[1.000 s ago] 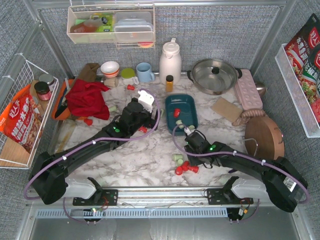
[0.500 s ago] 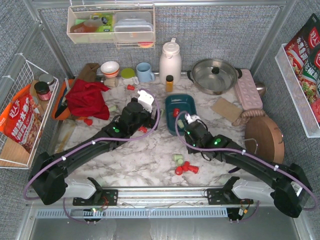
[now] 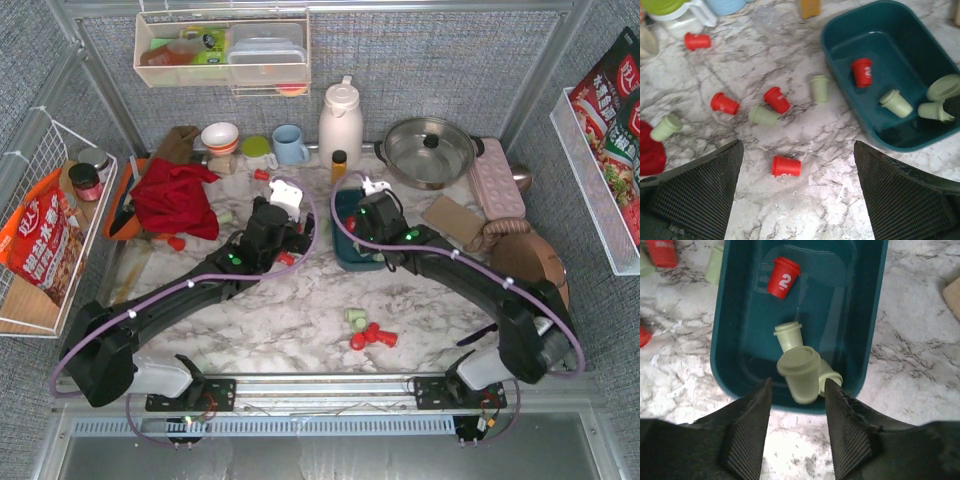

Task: Mix the coffee capsules in the storage basket

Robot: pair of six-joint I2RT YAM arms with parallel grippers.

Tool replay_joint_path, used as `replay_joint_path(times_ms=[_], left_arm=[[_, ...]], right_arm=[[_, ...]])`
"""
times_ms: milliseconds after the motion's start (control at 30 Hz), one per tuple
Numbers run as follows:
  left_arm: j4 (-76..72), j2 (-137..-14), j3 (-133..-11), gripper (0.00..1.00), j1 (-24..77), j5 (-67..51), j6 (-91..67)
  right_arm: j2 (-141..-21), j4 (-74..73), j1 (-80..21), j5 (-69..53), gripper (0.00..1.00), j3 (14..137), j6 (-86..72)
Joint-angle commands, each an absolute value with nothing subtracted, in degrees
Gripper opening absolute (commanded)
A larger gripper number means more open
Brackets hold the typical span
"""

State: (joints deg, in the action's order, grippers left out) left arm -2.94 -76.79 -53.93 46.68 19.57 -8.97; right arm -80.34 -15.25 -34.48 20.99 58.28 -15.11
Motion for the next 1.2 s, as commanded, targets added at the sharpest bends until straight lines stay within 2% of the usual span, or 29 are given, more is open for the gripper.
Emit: replay_joint_path(times_ms=[0,133,367,467,533,700,867,1000,1167], left_arm=[[-3.4,-76.8,-52.6,0.99,46.7,31.3,-14.0],[-3.9,-77.2,-50.2,0.99,46.4,39.8,-18.7],[-4.4,-80.5,-49.0,0.99,44.3,31.2,-16.5],[-3.0,-82.6,-49.0,0.91,40.7,21.9,-18.1],[-2.8,-84.3,-48.5,0.82,39.0,15.5,-18.2],[-1.1,-87.8,-48.5,0.74,38.3,8.0,-17.6],[1.0,-92.0,-51.1,0.74,38.3,7.4,-15.0],[3.5,-96.2,-53.7,0.74,38.3,12.8,-13.8],[2.5,-99.2,-54.5,0.74,38.1,13.5,-13.0]], right_arm=[[-86.8,-14.3,-32.2,16.3,0.53,61.9,-17.5],[-89.7,-13.9,-31.7,13.8,0.61,62.6,-18.1],[-87.7,-14.3,-31.4,11.5,0.66,61.8,-18.6],[-85.1,-14.3,-31.5,10.6,0.67,59.9,-18.6],[-83.3,-14.4,-31.4,10.8,0.67,58.6,-18.0],[-79.4,-14.1,-31.5,12.5,0.68,55.4,-17.0],[-78.5,-13.3,-31.5,11.8,0.68,55.2,-16.9],[-78.1,-13.4,-31.5,11.7,0.69,54.8,-16.8],[-77.8,-13.2,-31.5,11.5,0.69,54.5,-16.7]])
